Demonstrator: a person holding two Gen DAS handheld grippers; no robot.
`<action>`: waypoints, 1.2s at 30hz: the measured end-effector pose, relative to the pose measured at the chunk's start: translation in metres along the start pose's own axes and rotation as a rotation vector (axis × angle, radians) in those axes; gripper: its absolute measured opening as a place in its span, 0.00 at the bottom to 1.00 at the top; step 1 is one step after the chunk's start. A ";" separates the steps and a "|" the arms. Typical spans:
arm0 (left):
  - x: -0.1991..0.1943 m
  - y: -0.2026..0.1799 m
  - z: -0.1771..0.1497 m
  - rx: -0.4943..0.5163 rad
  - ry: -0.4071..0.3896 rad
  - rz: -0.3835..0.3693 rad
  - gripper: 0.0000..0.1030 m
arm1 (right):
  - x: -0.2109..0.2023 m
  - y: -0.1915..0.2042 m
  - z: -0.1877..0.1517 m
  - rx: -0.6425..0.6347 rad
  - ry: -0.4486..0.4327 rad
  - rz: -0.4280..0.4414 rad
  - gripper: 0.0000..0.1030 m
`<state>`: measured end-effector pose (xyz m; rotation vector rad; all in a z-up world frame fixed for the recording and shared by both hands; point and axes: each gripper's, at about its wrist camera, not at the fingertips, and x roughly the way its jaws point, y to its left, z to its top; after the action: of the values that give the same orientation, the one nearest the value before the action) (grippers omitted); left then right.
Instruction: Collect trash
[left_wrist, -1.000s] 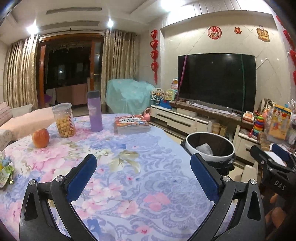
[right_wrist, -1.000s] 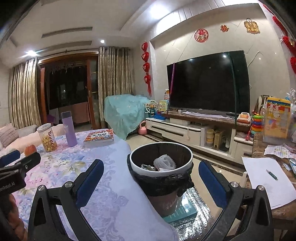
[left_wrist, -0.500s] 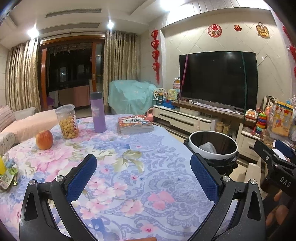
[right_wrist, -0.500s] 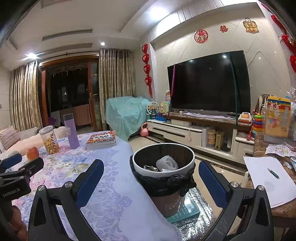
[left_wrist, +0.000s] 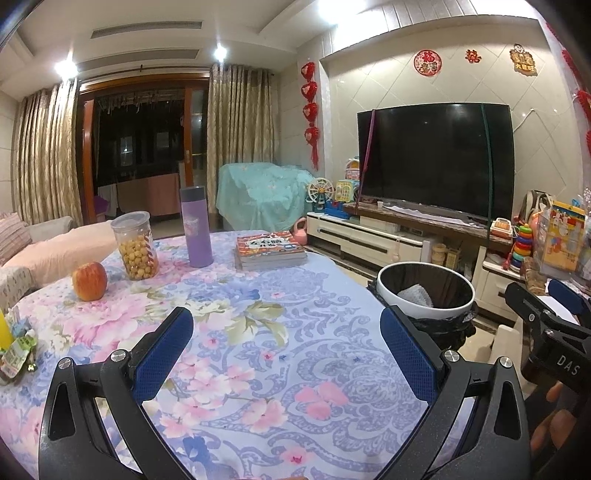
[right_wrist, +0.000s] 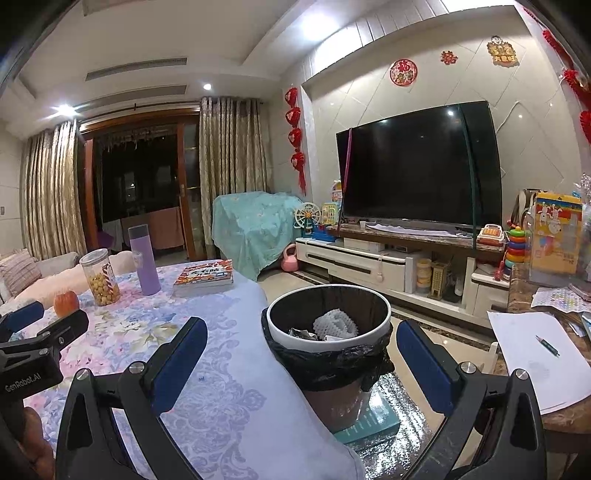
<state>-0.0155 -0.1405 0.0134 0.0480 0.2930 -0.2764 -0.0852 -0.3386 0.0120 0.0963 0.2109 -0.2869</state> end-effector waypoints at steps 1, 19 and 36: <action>0.000 0.001 0.000 -0.001 0.001 -0.001 1.00 | 0.000 0.000 0.000 0.001 -0.001 0.001 1.00; -0.001 0.002 -0.001 0.001 0.002 -0.007 1.00 | -0.001 -0.001 0.000 0.003 -0.002 0.003 1.00; 0.002 0.003 -0.001 0.003 0.012 -0.011 1.00 | 0.000 -0.001 0.000 0.002 -0.002 0.005 1.00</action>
<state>-0.0131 -0.1381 0.0122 0.0505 0.3050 -0.2878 -0.0862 -0.3398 0.0117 0.0986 0.2080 -0.2819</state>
